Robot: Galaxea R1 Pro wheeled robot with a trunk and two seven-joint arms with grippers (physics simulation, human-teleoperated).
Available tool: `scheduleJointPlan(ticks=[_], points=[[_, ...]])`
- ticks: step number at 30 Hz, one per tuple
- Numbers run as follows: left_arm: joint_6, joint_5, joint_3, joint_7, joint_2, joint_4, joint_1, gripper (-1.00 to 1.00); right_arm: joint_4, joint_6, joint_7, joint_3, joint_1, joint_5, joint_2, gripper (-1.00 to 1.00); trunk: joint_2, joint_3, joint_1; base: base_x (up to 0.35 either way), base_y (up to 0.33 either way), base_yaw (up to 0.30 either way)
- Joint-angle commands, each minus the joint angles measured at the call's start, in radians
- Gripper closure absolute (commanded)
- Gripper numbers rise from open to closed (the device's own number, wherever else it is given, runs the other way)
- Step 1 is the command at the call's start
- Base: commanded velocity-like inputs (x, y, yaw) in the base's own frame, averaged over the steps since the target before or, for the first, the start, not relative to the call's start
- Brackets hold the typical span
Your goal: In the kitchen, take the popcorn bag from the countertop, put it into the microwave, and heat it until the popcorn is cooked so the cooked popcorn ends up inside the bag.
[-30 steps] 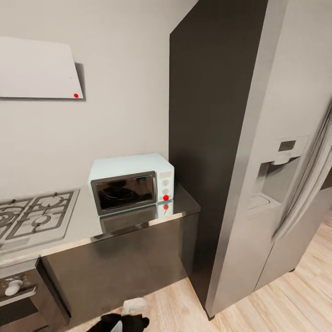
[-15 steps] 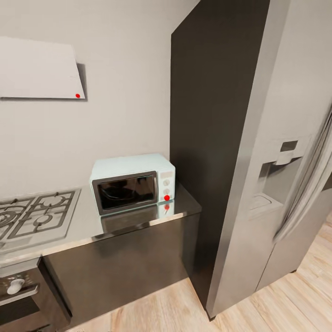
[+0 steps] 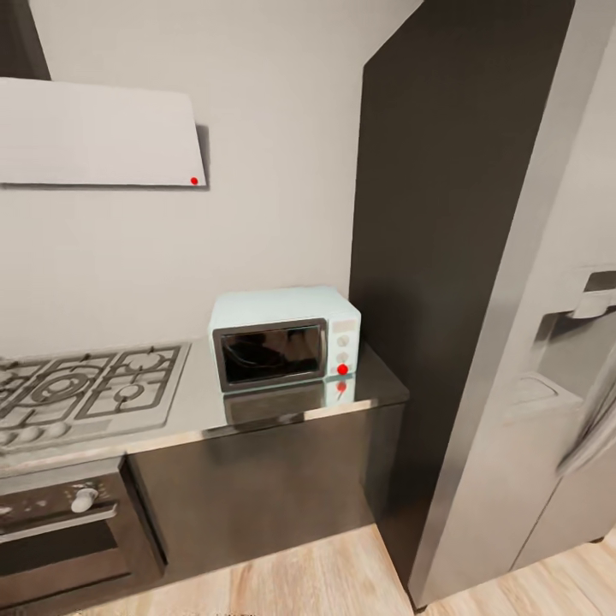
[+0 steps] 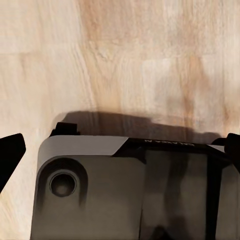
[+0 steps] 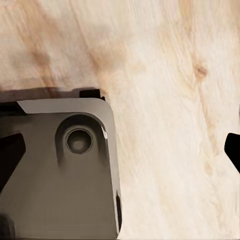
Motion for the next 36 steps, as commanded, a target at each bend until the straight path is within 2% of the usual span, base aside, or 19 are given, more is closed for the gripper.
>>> scheduleJointPlan(ticks=[1, 3, 4, 5, 6, 8, 13, 30, 36], points=[[-0.003, 0.011, -0.008, -0.003, -0.001, 0.002, -0.001, -1.00, 0.003, -0.004, -0.002, 0.045, -0.001, 0.021, 0.001, -1.00, -0.001, -0.001, 0.000, 0.000, 0.000, 0.268], [-0.001, 0.017, -0.008, -0.001, 0.002, 0.002, -0.001, -1.00, 0.008, -0.005, -0.003, 0.095, -0.001, 0.029, 0.002, -1.00, -0.001, 0.000, 0.000, 0.000, 0.000, 0.268], [0.000, 0.026, -0.008, -0.001, 0.004, 0.002, -0.001, -1.00, 0.009, -0.005, -0.003, 0.105, -0.001, 0.030, 0.002, -1.00, -0.001, 0.000, 0.000, 0.000, 0.000, 0.268], [0.001, 0.049, -0.007, 0.000, 0.006, 0.002, -0.001, -1.00, 0.010, -0.006, -0.003, 0.114, -0.001, 0.032, 0.003, -1.00, -0.001, 0.000, 0.000, 0.000, 0.000, 0.268], [0.004, 0.123, -0.007, 0.009, 0.013, 0.002, -0.001, -1.00, 0.010, -0.008, -0.003, 0.122, -0.001, 0.033, 0.003, -1.00, -0.001, 0.001, 0.000, 0.000, 0.000, 0.268], [0.003, 0.143, -0.008, 0.031, 0.014, 0.002, -0.001, -1.00, 0.011, -0.008, -0.003, 0.123, -0.001, 0.033, 0.003, -1.00, -0.001, 0.002, 0.000, 0.000, 0.000, 0.268], [0.001, 0.150, -0.008, 0.060, 0.014, 0.002, -0.001, -1.00, 0.011, -0.009, -0.003, 0.124, -0.001, 0.034, 0.003, -1.00, -0.001, 0.003, 0.000, 0.000, 0.000, 0.268], [-0.001, 0.150, -0.008, 0.062, 0.014, 0.002, -0.001, -1.00, 0.011, -0.009, -0.003, 0.124, -0.001, 0.034, 0.004, -1.00, -0.001, 0.009, 0.000, 0.000, 0.000, 0.268], [-0.001, 0.150, -0.008, 0.062, 0.014, 0.002, -0.001, -1.00, 0.011, -0.007, -0.003, 0.121, -0.001, 0.034, 0.004, -1.00, -0.001, 0.010, 0.000, 0.000, 0.000, 0.085]])
